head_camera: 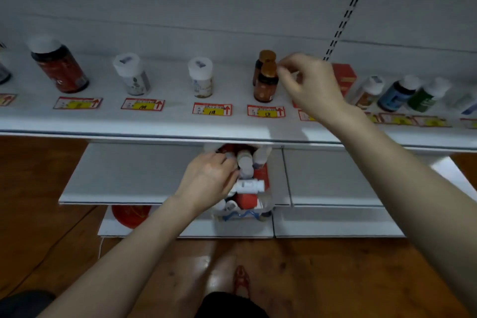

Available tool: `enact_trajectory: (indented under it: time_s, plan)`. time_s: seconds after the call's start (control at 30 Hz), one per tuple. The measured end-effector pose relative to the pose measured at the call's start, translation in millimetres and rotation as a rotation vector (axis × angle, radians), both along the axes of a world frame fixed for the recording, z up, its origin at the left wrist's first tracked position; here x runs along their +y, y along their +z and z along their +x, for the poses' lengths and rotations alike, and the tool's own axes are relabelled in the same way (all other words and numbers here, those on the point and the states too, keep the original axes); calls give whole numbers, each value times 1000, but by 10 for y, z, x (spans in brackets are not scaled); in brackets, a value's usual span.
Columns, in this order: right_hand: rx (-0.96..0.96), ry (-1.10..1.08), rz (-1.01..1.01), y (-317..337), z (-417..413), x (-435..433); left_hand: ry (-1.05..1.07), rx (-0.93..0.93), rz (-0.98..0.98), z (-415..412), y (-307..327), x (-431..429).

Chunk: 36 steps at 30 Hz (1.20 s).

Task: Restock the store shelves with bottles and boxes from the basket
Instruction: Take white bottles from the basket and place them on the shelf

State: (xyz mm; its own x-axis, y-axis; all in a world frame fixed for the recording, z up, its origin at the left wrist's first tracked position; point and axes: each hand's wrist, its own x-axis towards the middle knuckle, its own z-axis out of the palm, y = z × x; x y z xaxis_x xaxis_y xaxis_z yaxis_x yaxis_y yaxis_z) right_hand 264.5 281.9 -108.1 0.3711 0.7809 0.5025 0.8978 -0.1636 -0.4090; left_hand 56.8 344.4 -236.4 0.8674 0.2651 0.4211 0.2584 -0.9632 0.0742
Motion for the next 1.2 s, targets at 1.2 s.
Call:
enact_trajectory:
  time_s: [1.2]
  plan:
    - [332, -130, -796, -3441, -31, -310, 18, 429, -276, 1345, -1918, 631]
